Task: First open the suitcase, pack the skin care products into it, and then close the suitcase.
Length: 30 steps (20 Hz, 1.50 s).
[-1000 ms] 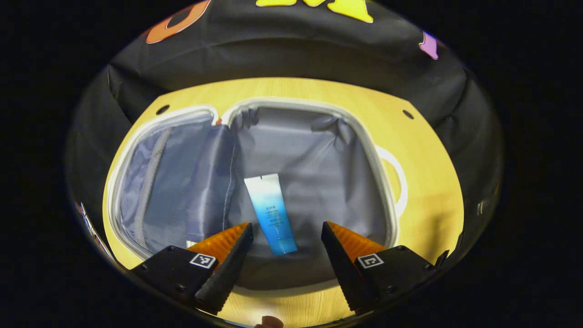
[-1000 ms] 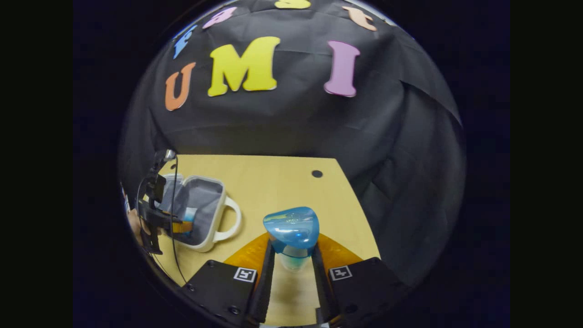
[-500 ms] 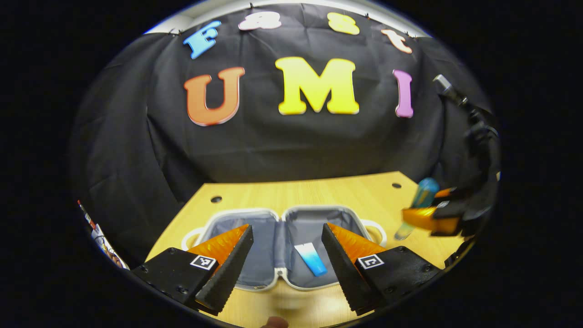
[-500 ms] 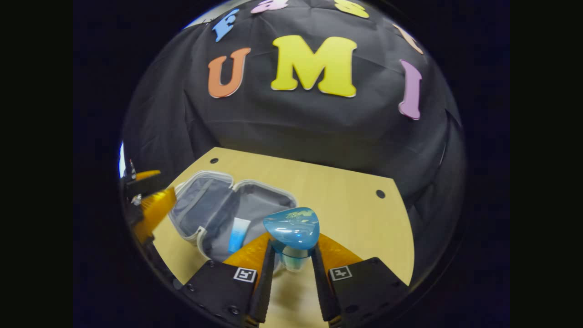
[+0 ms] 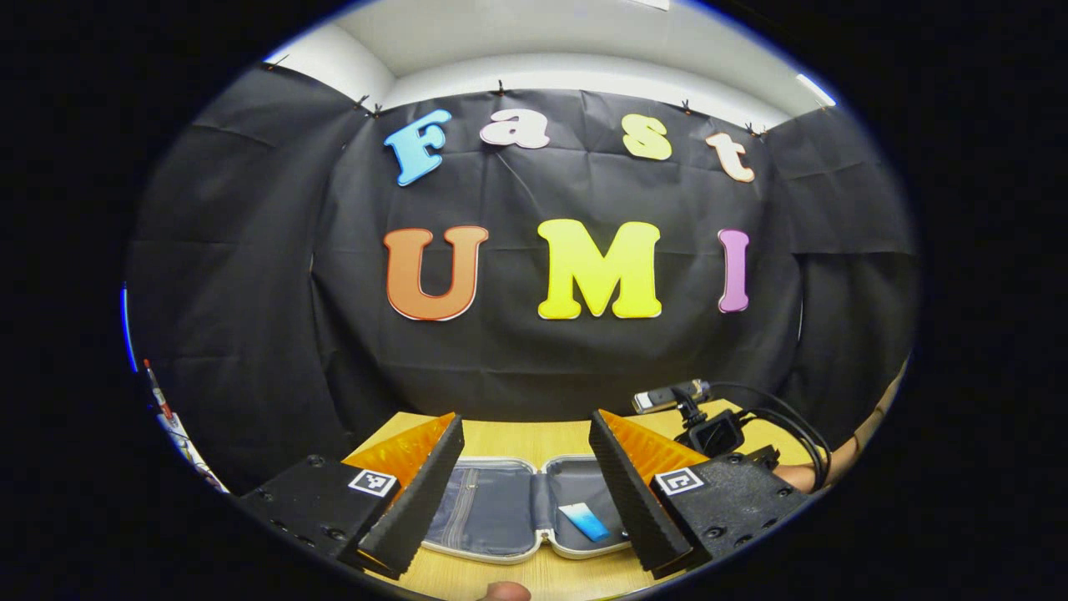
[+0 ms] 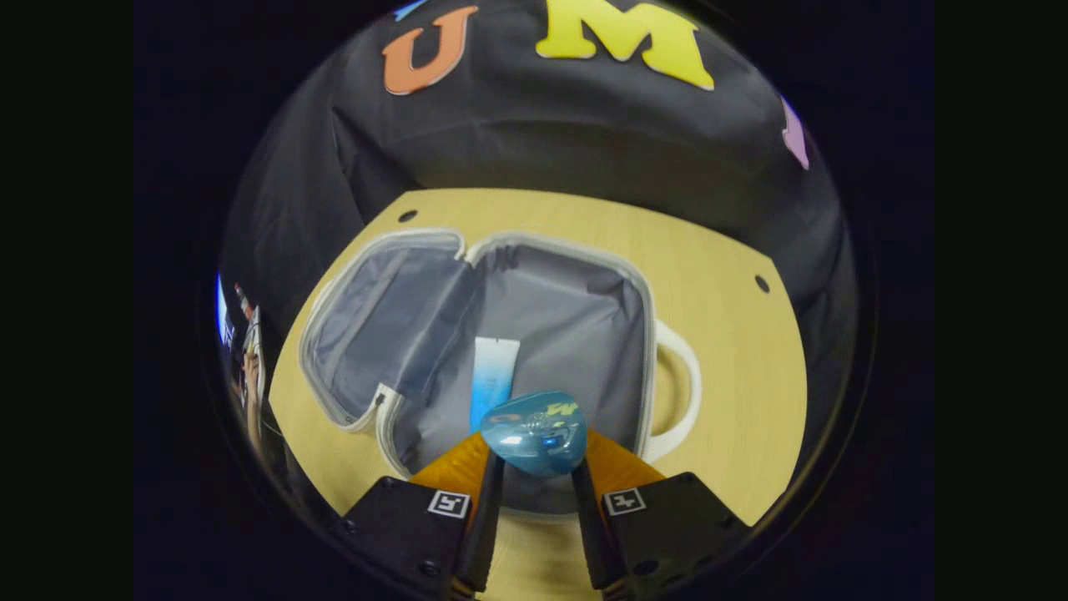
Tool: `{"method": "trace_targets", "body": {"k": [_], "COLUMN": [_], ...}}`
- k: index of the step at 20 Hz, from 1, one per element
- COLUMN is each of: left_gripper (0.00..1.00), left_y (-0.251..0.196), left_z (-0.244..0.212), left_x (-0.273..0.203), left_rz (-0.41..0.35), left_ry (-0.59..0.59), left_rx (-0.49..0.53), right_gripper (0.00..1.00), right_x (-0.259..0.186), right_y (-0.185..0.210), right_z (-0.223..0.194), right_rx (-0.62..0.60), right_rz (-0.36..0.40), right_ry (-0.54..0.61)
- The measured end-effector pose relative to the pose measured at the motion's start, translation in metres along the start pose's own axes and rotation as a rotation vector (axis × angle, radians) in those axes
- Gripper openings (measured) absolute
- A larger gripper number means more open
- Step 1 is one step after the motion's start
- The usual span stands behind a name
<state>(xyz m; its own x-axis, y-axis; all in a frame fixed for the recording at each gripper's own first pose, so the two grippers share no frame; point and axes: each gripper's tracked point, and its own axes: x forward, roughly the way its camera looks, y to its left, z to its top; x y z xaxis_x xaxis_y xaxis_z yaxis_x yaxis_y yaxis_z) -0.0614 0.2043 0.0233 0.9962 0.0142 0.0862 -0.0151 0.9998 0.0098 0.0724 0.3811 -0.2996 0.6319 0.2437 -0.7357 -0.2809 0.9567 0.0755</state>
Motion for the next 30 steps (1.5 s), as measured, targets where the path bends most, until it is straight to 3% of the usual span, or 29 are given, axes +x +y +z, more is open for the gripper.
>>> {"method": "trace_targets", "body": {"k": [9,18,24,25,28,30], "left_gripper": [0.96,0.96,0.96,0.96,0.97,0.96], "left_y": [0.031,0.073,0.09,0.094,0.1,0.107], "left_z": [-0.012,-0.039,-0.063,-0.067,-0.079,-0.088], "left_x": [-0.003,-0.013,-0.015,-0.014,-0.009,-0.007], "left_rz": [0.043,0.139,0.173,0.177,0.178,0.187], "left_ry": [0.039,0.127,0.198,0.207,0.237,0.263], "left_rx": [-0.018,-0.053,-0.105,-0.112,-0.129,-0.139], "right_gripper": [0.41,0.41,0.41,0.5,0.63,0.74], "right_x": [0.047,0.093,0.095,0.095,0.093,0.089], "right_y": [-0.007,-0.016,-0.011,-0.009,-0.004,-0.013], "right_z": [0.038,0.02,0.021,0.022,0.025,0.024], "right_rx": [0.124,0.305,0.277,0.282,0.321,0.342], "right_rz": [-0.057,-0.07,-0.064,-0.056,-0.025,-0.061], "right_ry": [0.028,0.176,0.18,0.181,0.177,0.17]}}
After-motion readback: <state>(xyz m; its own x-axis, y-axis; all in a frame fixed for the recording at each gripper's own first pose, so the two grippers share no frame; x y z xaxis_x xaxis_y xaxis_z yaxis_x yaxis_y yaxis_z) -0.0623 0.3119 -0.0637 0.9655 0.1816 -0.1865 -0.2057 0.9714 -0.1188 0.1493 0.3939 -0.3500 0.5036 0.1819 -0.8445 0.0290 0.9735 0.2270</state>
